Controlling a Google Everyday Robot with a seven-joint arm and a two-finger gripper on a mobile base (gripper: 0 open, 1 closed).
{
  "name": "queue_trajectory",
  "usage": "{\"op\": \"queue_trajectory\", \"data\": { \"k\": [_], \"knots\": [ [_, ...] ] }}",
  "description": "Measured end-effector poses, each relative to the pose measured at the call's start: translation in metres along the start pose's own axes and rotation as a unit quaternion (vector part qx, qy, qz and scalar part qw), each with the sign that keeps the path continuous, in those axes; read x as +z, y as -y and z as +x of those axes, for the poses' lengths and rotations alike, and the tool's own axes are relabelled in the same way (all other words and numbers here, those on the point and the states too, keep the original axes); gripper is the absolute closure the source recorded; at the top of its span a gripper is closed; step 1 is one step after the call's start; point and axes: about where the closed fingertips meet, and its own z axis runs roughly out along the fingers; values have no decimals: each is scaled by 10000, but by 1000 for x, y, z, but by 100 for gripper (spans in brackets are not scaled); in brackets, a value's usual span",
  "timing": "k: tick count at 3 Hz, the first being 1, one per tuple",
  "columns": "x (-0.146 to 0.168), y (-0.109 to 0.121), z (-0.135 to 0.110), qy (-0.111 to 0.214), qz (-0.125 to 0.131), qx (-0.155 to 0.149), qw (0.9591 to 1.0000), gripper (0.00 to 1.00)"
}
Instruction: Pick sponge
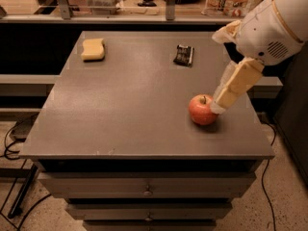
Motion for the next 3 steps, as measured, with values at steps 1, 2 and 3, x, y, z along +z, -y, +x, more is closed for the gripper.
{"op": "queue_trajectory", "data": {
  "k": [1,2,3],
  "knots": [
    [0,0,0,0,0,-1,10000,0],
    [19,21,-14,327,222,44,9992,0],
    [45,62,-34,875,428,-84,9952,0]
  ]
}}
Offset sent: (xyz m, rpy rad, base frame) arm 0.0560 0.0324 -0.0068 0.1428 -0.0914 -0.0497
